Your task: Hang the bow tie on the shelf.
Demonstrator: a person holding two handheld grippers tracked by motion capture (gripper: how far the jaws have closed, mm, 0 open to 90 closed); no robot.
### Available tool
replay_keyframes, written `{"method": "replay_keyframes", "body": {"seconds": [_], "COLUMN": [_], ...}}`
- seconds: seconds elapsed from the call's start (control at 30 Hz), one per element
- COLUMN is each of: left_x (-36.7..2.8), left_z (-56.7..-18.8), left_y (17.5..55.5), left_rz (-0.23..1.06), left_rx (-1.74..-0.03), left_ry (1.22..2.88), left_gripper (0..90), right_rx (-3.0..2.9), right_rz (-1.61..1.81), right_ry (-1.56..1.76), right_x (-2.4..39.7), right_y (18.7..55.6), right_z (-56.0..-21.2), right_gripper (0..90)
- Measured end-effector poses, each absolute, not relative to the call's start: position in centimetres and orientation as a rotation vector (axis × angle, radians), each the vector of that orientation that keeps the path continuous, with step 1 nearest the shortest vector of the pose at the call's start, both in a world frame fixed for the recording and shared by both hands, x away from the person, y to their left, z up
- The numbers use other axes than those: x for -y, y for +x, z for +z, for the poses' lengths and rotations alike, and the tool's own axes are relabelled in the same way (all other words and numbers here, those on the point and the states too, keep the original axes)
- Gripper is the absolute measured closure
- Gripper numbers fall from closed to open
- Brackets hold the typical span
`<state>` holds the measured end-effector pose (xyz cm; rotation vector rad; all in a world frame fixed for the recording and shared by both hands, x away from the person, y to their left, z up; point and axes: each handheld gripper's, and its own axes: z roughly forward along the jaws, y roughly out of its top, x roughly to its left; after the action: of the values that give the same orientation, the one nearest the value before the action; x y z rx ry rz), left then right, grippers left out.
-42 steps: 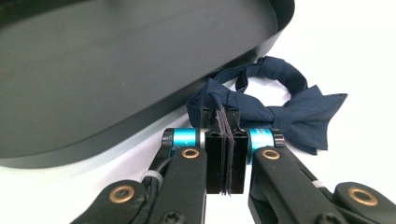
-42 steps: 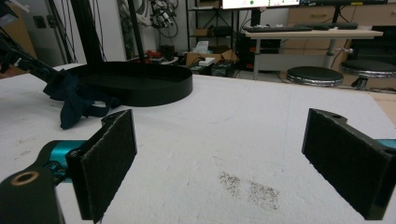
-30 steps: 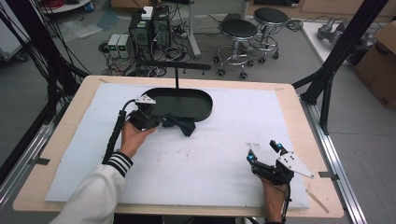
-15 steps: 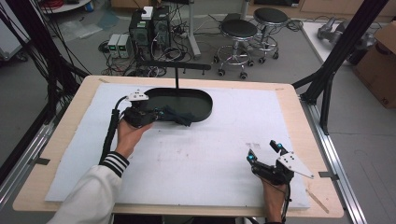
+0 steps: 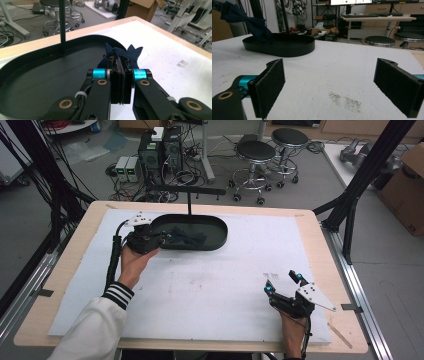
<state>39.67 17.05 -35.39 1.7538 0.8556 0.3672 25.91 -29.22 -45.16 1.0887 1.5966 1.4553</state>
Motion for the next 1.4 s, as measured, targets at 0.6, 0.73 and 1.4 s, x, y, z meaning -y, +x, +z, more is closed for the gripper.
{"method": "replay_keyframes", "body": {"seconds": [0.6,0.73,1.4], "left_x": [-17.7,-17.9,-18.5], "left_z": [-32.1,-31.5,-29.2], "left_y": [40.0,40.4,40.9], "left_rz": [0.476,0.477,0.529], "left_rx": [-0.816,-0.822,-0.827], "left_ry": [1.669,1.644,1.586], "left_gripper": [88.9,88.9,88.9], "right_rx": [-1.597,-1.596,-1.595], "right_rz": [1.455,1.454,1.455], "right_ry": [1.092,1.088,1.089], "right_x": [29.2,29.2,29.3], "right_y": [25.9,25.9,25.9], "right_z": [-45.2,-45.2,-45.2], "right_gripper": [9.1,9.2,9.2]}}
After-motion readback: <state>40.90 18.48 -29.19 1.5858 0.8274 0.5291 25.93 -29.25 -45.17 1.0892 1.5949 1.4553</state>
